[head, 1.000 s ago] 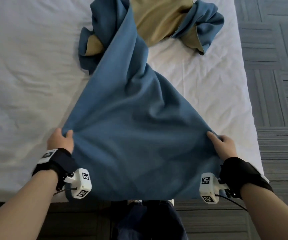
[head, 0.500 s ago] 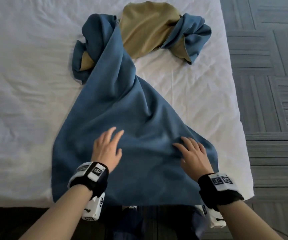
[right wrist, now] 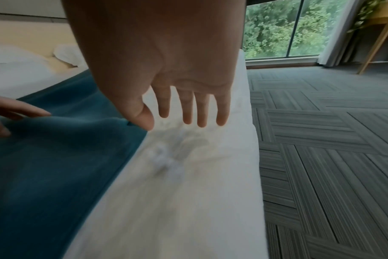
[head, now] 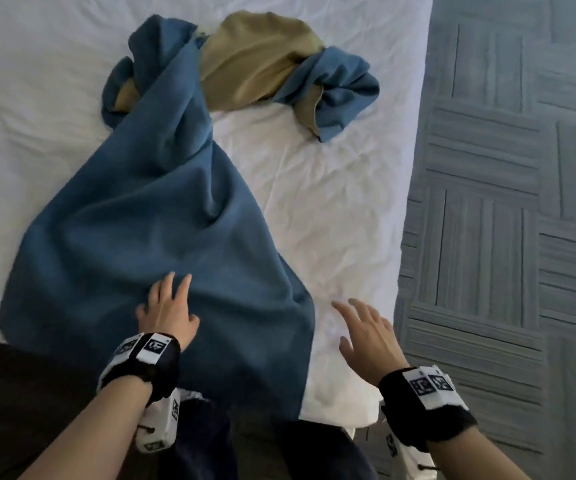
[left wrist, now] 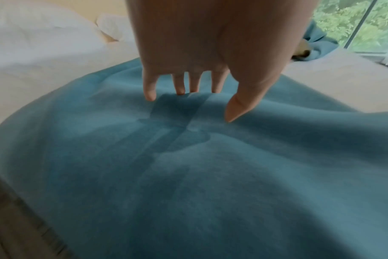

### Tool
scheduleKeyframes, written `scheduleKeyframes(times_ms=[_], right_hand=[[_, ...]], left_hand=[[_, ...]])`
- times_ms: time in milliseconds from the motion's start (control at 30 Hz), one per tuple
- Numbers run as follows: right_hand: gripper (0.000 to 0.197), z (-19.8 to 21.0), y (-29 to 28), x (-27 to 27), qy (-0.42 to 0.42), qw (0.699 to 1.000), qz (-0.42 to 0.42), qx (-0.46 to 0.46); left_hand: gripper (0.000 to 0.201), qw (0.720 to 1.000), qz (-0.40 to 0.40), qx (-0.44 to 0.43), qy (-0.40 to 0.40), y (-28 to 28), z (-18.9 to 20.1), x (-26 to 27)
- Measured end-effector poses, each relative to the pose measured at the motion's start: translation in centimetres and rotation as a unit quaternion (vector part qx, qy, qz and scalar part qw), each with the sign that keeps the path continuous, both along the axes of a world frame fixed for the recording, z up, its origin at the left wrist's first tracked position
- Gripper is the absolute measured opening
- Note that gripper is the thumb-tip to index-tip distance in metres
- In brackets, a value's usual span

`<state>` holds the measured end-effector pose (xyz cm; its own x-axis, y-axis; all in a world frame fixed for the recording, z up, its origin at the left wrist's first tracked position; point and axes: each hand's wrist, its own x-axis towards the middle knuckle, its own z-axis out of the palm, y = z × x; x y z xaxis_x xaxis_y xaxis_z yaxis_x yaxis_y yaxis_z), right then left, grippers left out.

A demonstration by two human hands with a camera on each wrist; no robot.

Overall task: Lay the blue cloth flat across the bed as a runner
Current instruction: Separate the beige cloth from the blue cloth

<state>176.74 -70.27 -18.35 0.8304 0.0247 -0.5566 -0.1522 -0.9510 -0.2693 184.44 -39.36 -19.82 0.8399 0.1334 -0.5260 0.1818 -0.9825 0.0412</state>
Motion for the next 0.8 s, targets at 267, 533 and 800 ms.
scheduleKeyframes(times_ms=[267, 533, 800], right_hand=[[0.053, 2.2, -1.8, 5.5, 0.008, 0.997, 0.046, 0.054], [0.041, 3.1, -1.5, 13.6, -0.011, 0.995, 0.068, 0.077], [0.028, 3.6, -3.5, 19.2, 0.048, 0.991, 0.049, 0.113]], left_hand=[[0.062, 0.996, -0.016, -0.082, 0.004, -8.5, 2.2, -1.4], [0.042, 0.966, 0.097, -0.24, 0.001, -9.4, 2.9, 3.9], [0.034, 0.942, 0.212, -0.258, 0.015, -9.9, 3.6, 6.1]])
